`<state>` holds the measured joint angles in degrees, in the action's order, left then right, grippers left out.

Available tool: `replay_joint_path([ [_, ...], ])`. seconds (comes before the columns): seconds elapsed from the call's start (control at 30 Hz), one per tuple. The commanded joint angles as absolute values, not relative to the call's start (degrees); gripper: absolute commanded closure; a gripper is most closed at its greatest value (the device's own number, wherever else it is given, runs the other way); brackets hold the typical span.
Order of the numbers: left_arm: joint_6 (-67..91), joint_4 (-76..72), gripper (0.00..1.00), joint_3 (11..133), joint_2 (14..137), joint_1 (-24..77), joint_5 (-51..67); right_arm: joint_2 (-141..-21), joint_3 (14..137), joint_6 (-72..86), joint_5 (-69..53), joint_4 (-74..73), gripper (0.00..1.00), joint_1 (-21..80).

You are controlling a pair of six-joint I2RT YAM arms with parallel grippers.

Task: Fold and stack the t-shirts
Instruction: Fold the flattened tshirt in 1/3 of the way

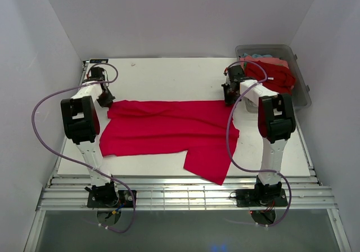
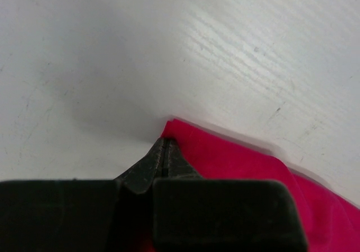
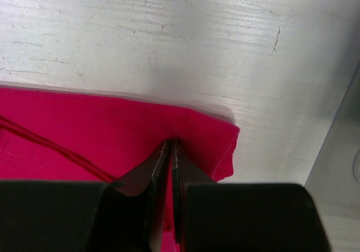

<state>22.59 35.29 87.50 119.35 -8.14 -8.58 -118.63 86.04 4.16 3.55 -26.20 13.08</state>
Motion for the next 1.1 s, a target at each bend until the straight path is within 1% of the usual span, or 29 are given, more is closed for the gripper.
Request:
replay_joint_path([
  [0.0,23.20,34.80,1.00,89.29,122.34,-8.17,-7.29,-121.29,87.54,4.75,4.83,-28.04,0.89,12.48],
  [0.1,22.94,35.42,1.00,90.87,124.54,-8.09,-10.10,-122.52,88.94,4.48,4.92,-28.74,0.90,11.96],
  [0.2,22.50,36.82,1.00,94.91,127.17,-8.26,-11.78,-124.27,91.49,3.96,5.01,-29.79,0.90,11.43],
  [0.47,21.89,42.62,1.00,112.12,134.91,-8.35,-13.54,-130.69,100.10,3.16,6.07,-33.40,0.90,9.85],
  [0.6,21.01,43.24,1.00,117.41,137.98,-8.26,-11.87,-133.24,104.75,3.16,5.01,-34.27,0.90,8.79],
  [0.73,19.43,42.89,1.00,121.63,140.09,-8.09,-6.96,-136.84,109.76,3.25,1.95,-34.89,0.90,8.53],
  [0.8,17.85,42.89,1.00,124.44,140.54,-7.30,-6.51,-137.63,111.44,3.25,0.62,-34.46,0.90,8.53],
  [0.83,17.41,42.89,1.00,125.06,140.28,-7.03,-6.59,-137.81,112.66,3.08,-2.95,-33.50,0.89,8.53],
  [0.9,16.70,42.28,0.99,125.77,138.96,-5.89,-6.85,-136.68,112.33,2.90,-5.18,-31.39,0.86,8.53],
  [0.93,16.61,41.93,0.96,125.68,137.04,-5.11,-6.94,-134.41,110.93,2.90,-6.84,-28.24,0.83,8.53],
  [0.97,16.44,41.31,0.83,125.68,136.06,-4.75,-7.29,-133.08,110.13,2.90,-7.64,-26.73,0.78,8.53],
  [1.03,16.35,40.52,0.70,125.07,132.65,-3.52,-8.17,-128.53,107.51,2.99,-9.31,-22.53,0.75,8.61],
  [1.07,16.52,40.00,0.46,124.55,131.41,-3.17,-8.87,-127.02,106.62,2.99,-9.75,-21.20,0.73,8.70],
])
